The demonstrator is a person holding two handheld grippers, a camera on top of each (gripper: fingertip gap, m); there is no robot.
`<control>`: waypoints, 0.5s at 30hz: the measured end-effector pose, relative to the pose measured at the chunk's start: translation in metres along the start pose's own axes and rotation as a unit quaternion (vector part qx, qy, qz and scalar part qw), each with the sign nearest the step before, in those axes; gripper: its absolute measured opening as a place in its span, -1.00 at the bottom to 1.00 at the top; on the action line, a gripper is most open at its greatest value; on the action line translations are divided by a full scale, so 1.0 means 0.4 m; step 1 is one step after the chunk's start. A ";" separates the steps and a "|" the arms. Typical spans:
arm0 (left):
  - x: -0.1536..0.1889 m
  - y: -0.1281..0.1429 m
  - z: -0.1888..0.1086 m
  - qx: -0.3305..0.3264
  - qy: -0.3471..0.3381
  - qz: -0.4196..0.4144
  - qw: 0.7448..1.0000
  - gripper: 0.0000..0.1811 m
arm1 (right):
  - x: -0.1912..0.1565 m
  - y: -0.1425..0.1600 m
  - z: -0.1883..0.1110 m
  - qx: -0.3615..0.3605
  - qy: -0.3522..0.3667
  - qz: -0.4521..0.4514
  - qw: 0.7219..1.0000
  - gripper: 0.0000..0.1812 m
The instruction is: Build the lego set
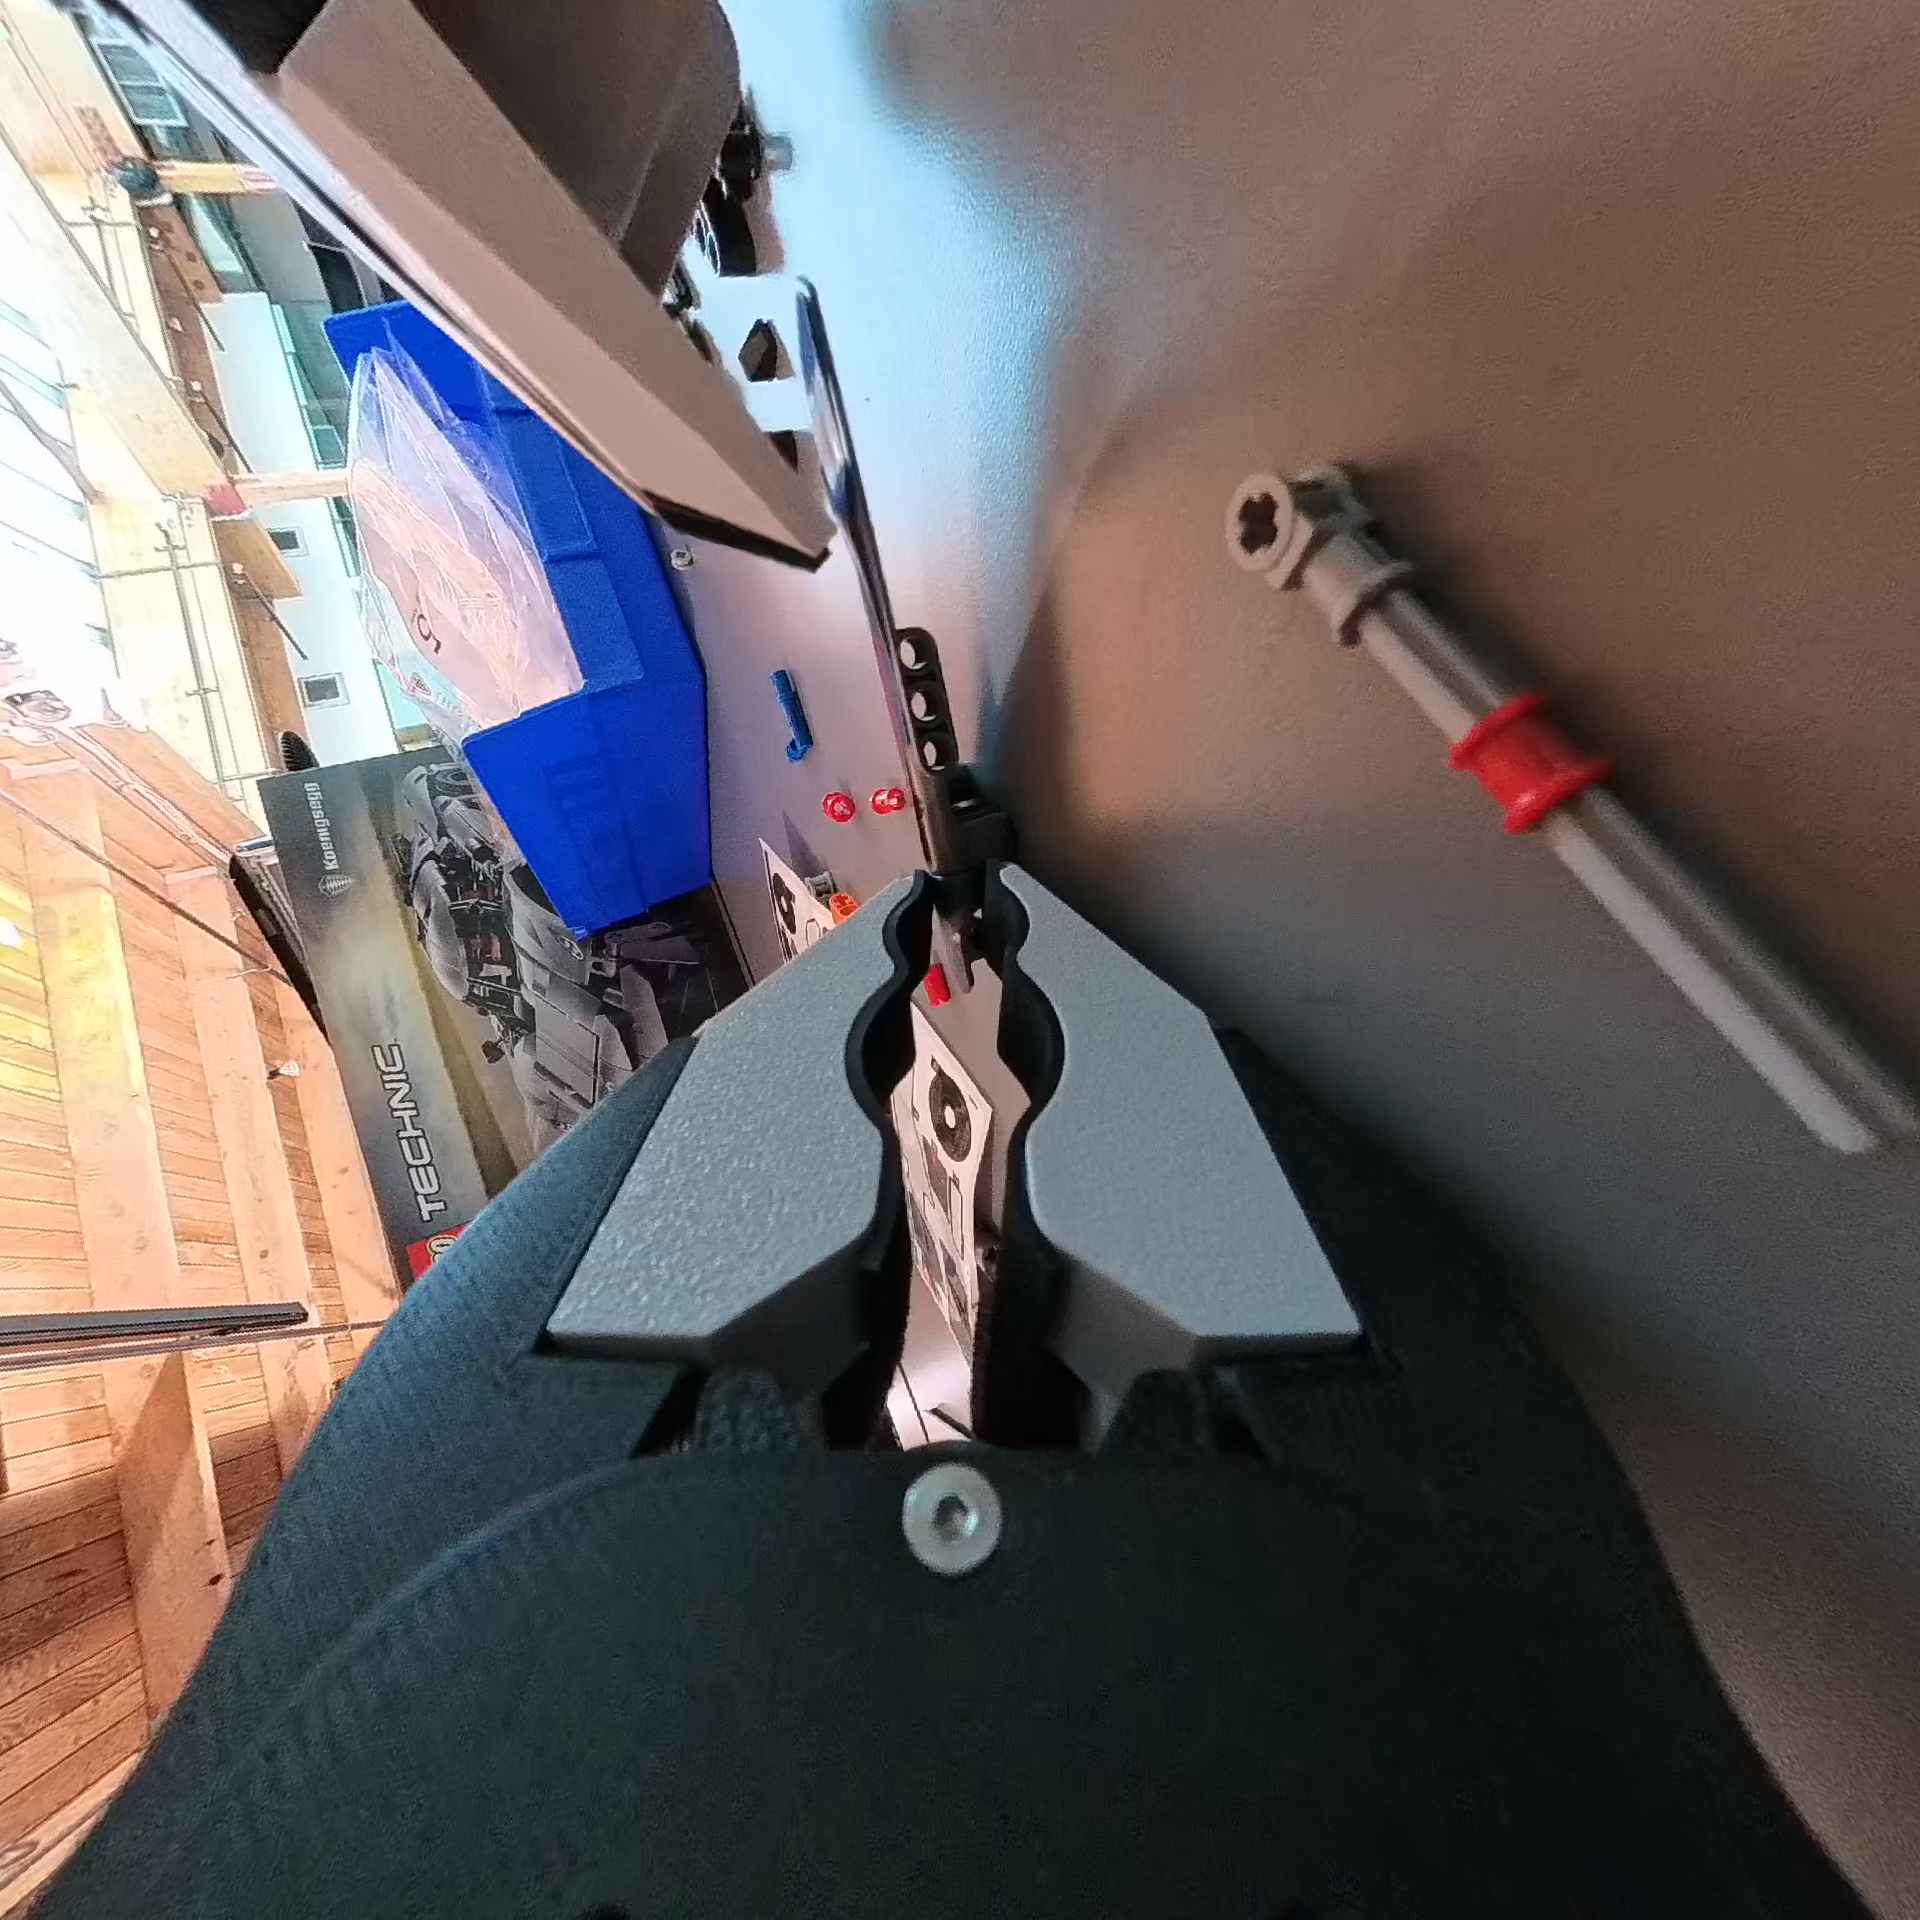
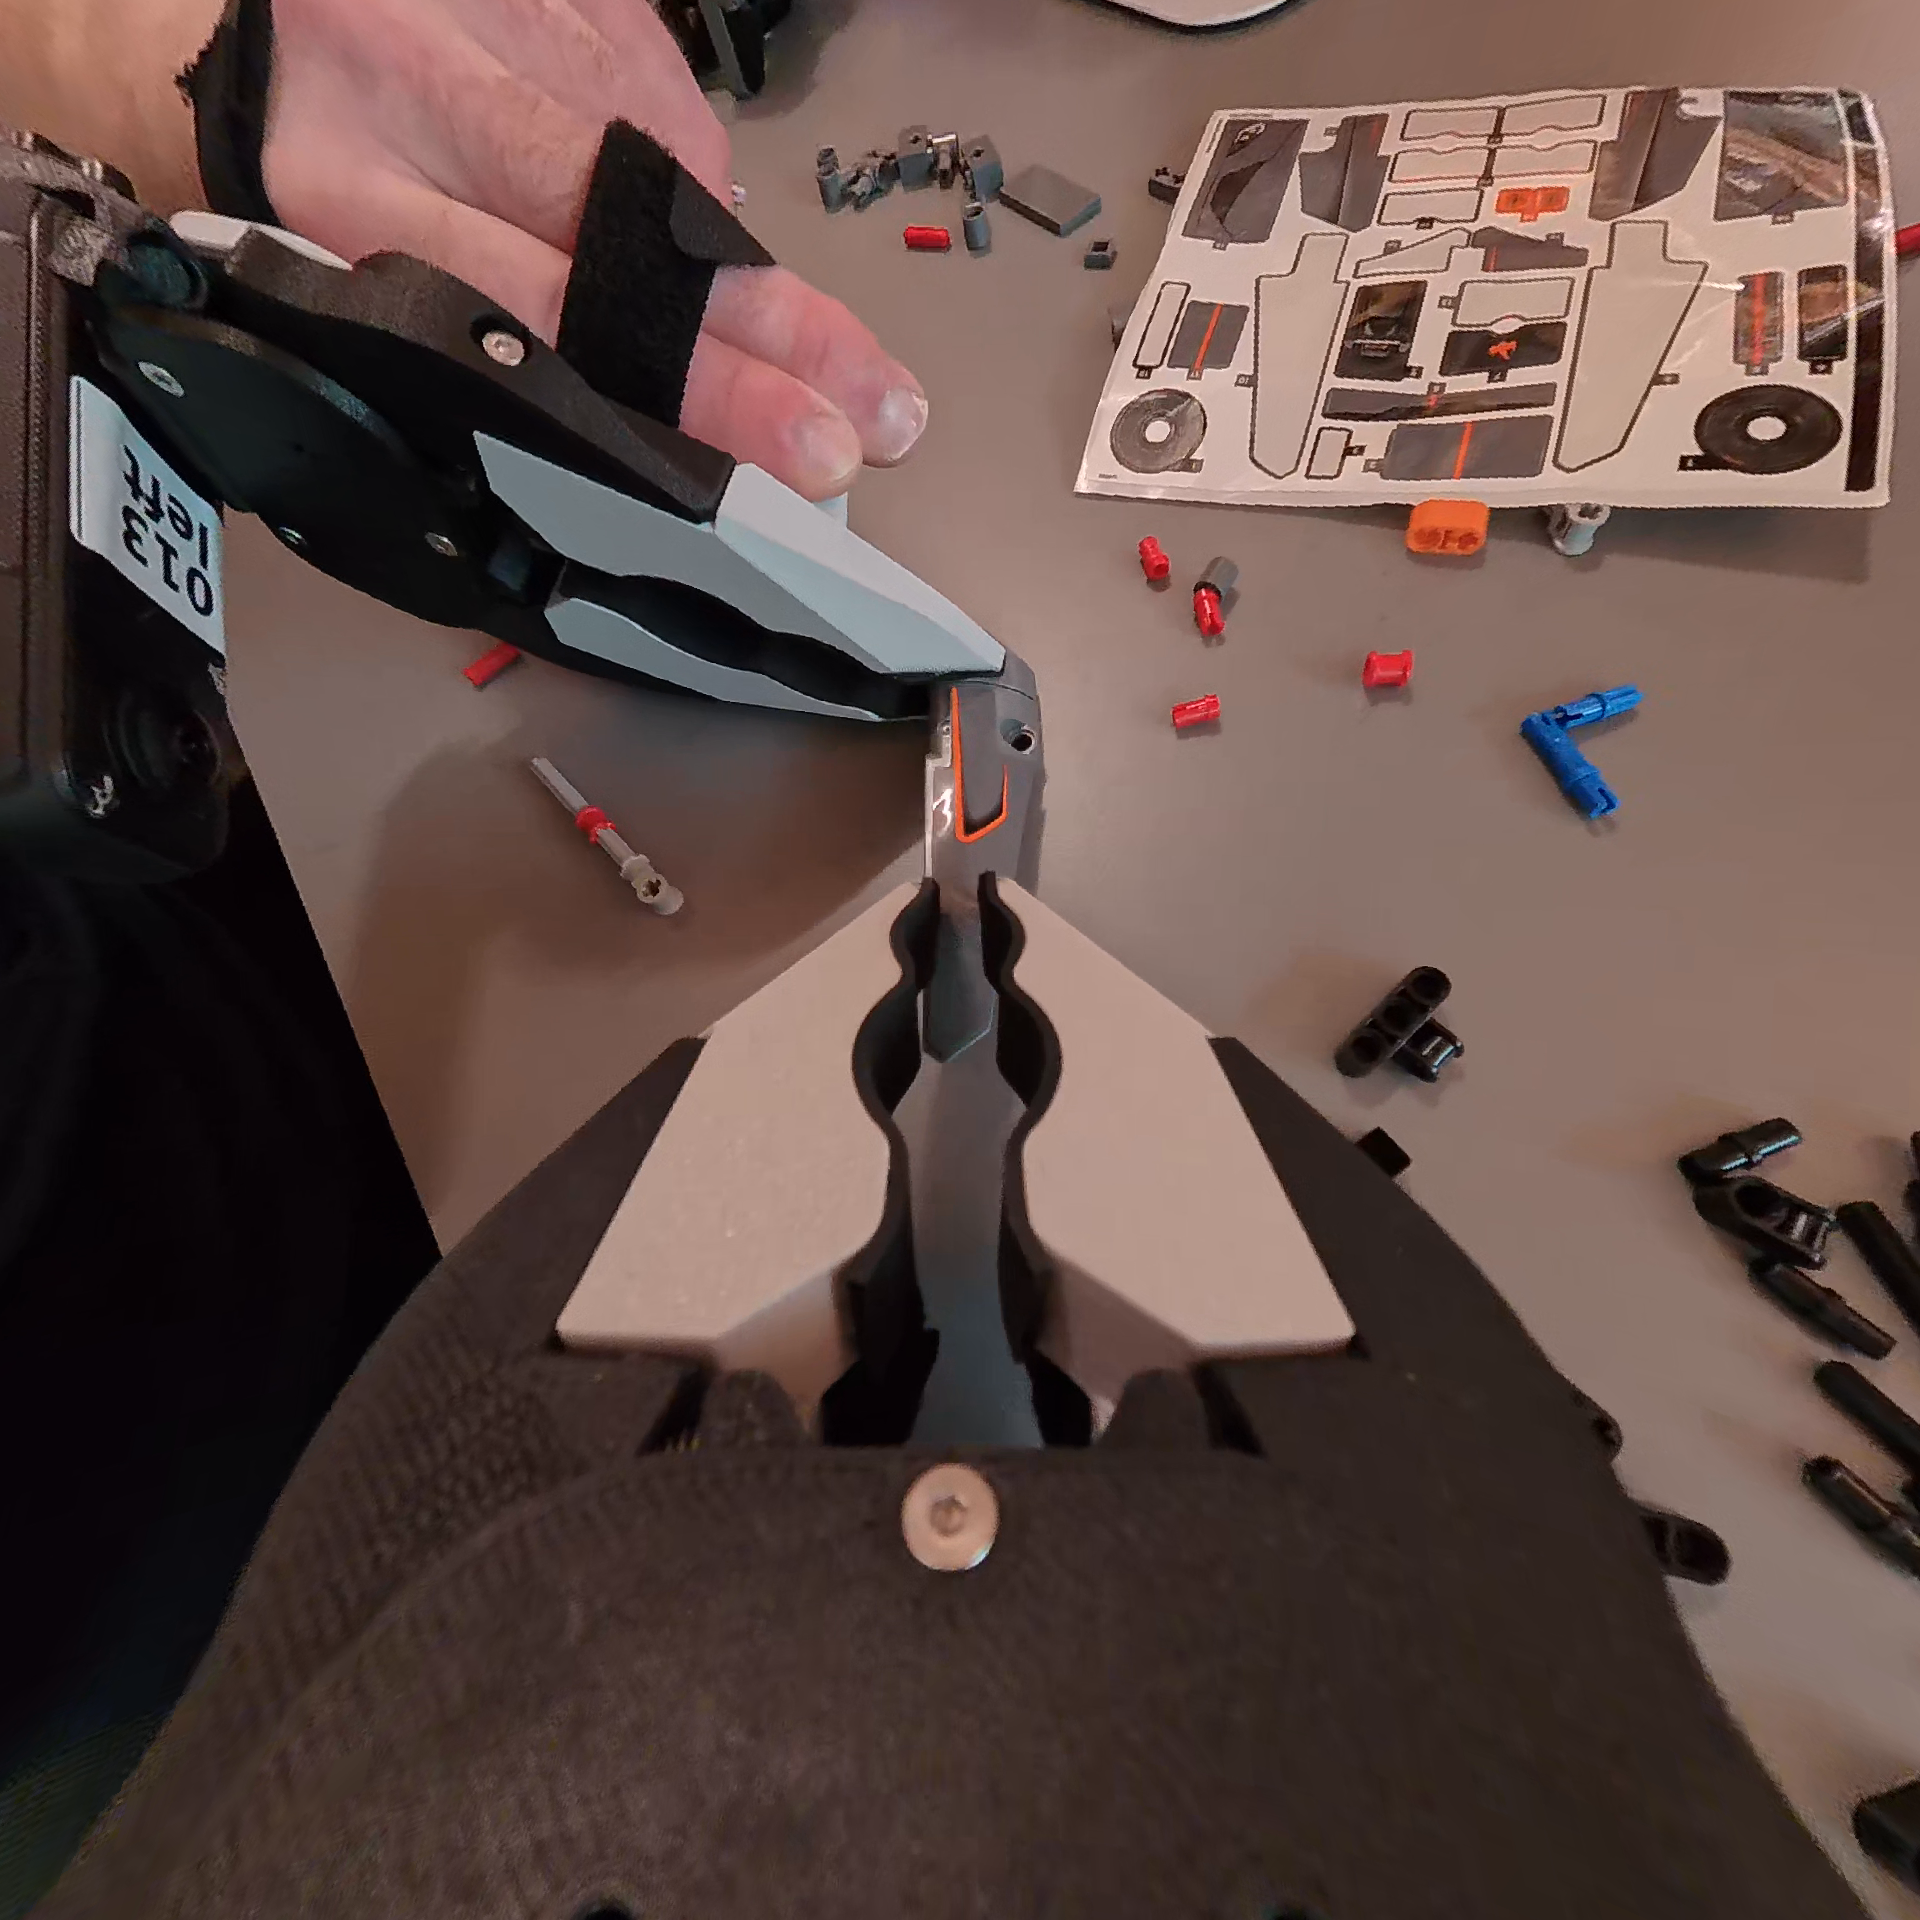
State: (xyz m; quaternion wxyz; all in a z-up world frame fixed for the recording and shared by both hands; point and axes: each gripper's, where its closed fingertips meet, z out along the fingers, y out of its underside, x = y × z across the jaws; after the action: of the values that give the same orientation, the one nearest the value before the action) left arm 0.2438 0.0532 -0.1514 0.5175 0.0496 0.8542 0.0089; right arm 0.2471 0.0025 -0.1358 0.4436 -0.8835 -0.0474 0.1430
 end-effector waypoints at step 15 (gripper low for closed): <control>0.000 0.000 0.002 -0.001 -0.001 0.003 1.000 -0.93 | -0.002 0.003 0.003 -0.004 0.004 0.001 1.000 -0.91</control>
State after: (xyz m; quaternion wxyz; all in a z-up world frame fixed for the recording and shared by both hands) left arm 0.2444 0.0531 -0.1516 0.5180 0.0516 0.8537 0.0116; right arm 0.2461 0.0025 -0.1371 0.4404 -0.8857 -0.0450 0.1400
